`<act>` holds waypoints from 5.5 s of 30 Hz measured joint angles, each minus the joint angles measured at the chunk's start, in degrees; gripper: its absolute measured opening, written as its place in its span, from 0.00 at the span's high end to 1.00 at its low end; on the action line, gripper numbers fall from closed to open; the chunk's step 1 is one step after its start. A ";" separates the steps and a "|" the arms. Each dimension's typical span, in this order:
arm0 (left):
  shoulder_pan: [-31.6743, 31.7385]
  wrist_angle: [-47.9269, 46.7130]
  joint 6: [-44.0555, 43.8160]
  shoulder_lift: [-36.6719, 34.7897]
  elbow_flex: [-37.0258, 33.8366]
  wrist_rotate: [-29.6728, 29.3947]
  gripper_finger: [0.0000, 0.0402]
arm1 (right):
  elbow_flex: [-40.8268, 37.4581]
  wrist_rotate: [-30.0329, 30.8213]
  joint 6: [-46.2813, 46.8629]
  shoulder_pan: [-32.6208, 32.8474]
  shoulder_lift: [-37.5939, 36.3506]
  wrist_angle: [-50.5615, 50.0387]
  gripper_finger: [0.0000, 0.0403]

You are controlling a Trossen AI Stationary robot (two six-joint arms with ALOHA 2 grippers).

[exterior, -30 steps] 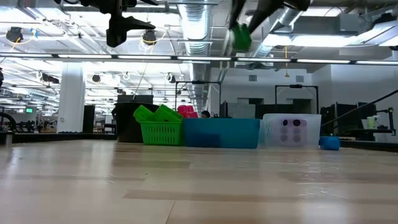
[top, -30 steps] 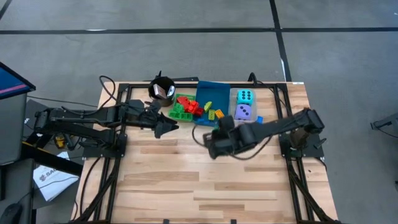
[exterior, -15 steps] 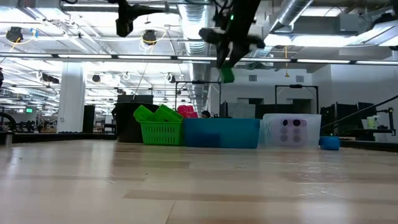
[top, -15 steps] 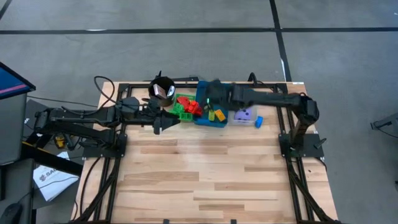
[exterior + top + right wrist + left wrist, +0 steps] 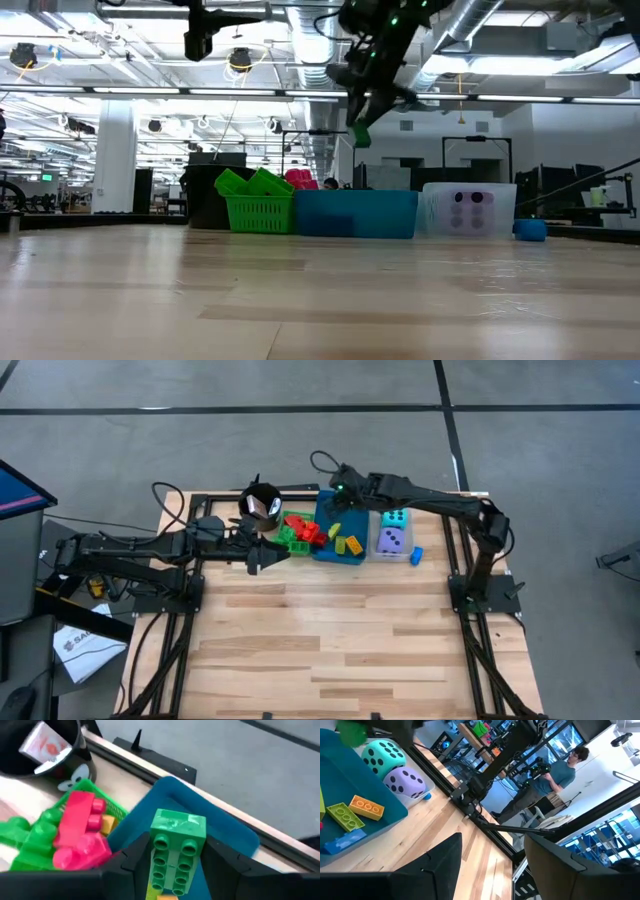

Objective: Pick & Place Toys
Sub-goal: Put the small stud green game piece into the blue bin, then put the large stud green game piece into the green bin

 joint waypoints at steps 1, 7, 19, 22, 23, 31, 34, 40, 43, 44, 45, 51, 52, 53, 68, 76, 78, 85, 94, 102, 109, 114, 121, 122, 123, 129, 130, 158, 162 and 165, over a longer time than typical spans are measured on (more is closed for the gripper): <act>0.00 0.02 0.00 0.00 0.00 0.00 0.48 | 0.02 -1.17 -0.38 0.07 0.65 0.89 0.65; 0.00 -0.12 0.02 0.00 0.00 0.02 0.48 | -0.17 -8.81 -0.95 0.58 5.40 0.66 0.56; -0.07 -1.42 0.02 0.00 0.00 0.02 0.48 | -0.06 -14.40 -0.55 1.60 3.92 0.08 0.27; -0.07 -1.43 0.87 0.00 0.00 0.02 0.48 | -0.06 -13.77 -2.56 0.71 2.13 -6.55 0.24; -0.07 -1.44 1.55 0.00 0.00 0.04 0.48 | -0.06 -13.06 -3.44 0.48 1.24 -9.47 0.24; -0.07 -1.47 3.37 0.00 0.00 0.04 0.48 | -0.08 -8.66 -5.57 1.23 -11.25 -21.58 0.25; -0.07 -1.47 3.47 0.00 0.00 0.04 0.48 | -0.07 -6.23 -5.17 2.96 -16.43 -21.60 0.25; -0.07 -1.47 3.52 0.00 0.00 0.04 0.48 | -13.26 -2.14 2.14 9.17 -29.64 -14.53 0.25; -0.07 -1.48 3.51 0.00 0.00 0.07 0.48 | -27.51 -2.32 11.32 13.90 -37.82 -7.35 0.25; -0.07 -1.47 3.52 0.00 0.00 0.07 0.48 | -31.66 -2.34 15.13 15.87 -40.65 -5.54 0.25; -0.07 -1.47 3.52 0.00 0.00 0.07 0.48 | -35.37 -2.31 18.95 17.91 -43.39 -4.74 0.25; -0.07 -1.47 3.49 0.00 0.00 0.07 0.48 | -47.47 -2.24 36.57 28.50 -55.50 -8.27 0.25; -0.07 -1.47 3.42 0.00 0.00 0.07 0.48 | -47.97 -1.83 38.57 29.47 -56.79 -11.02 0.25; -0.07 -1.47 3.28 0.00 0.00 0.09 0.48 | -48.44 -1.03 40.13 30.36 -57.58 -13.95 0.25; -0.07 -1.44 2.89 0.00 0.00 -1.62 0.48 | -59.90 7.35 55.42 34.19 -57.35 -19.28 0.25; -0.07 -1.41 2.87 0.00 0.00 -4.62 0.48 | -60.94 12.93 59.54 33.82 -53.42 -18.31 0.25; -0.06 -1.37 2.87 0.01 0.00 -5.07 0.48 | -60.98 12.73 59.54 33.37 -51.91 -18.34 0.25; -0.07 -1.38 2.86 0.00 0.00 -5.09 0.48 | -60.98 12.20 59.56 30.73 -46.16 -17.91 0.25; -0.07 -1.38 2.86 0.01 0.00 -5.07 0.48 | -60.98 10.80 54.04 24.48 -43.30 -10.62 0.25; -0.07 -1.38 2.84 0.02 0.00 -5.07 0.48 | -66.04 5.78 51.52 17.88 -43.43 -5.69 0.25; -0.06 -1.38 2.84 0.02 0.00 -5.07 0.48 | -69.87 4.29 51.99 17.23 -43.39 1.69 0.25; -0.07 -1.38 2.84 0.00 0.00 -5.07 0.48 | -71.02 4.28 51.58 15.85 -43.37 2.90 0.25; -0.07 -1.38 2.84 0.02 0.00 -5.07 0.48 | -74.35 3.94 51.56 13.86 -43.35 10.70 0.25; -0.07 -1.38 2.84 0.00 0.00 -5.07 0.48 | -74.69 3.94 51.56 13.55 -43.35 11.39 0.25; -0.07 -1.38 2.84 0.02 0.00 -5.07 0.48 | -74.95 3.94 51.75 13.15 -43.35 11.58 0.25; -0.07 -1.38 2.84 0.00 0.00 -5.07 0.48 | -76.07 3.73 53.01 10.65 -43.35 11.90 0.25; -0.06 -1.38 2.84 0.01 0.00 -5.07 0.48 | -76.08 3.72 53.03 10.41 -43.35 11.89 0.25; -0.05 -1.38 2.84 0.02 0.00 -6.12 0.48 | -74.36 1.75 51.56 8.73 -43.33 9.55 0.74; -0.06 -1.38 2.84 0.02 0.00 -6.12 0.48 | -70.76 2.14 49.63 8.73 -43.46 4.56 0.74; -0.07 -1.38 2.84 0.01 0.00 -6.12 0.48 | -66.97 3.75 46.94 8.73 -43.46 -0.20 0.74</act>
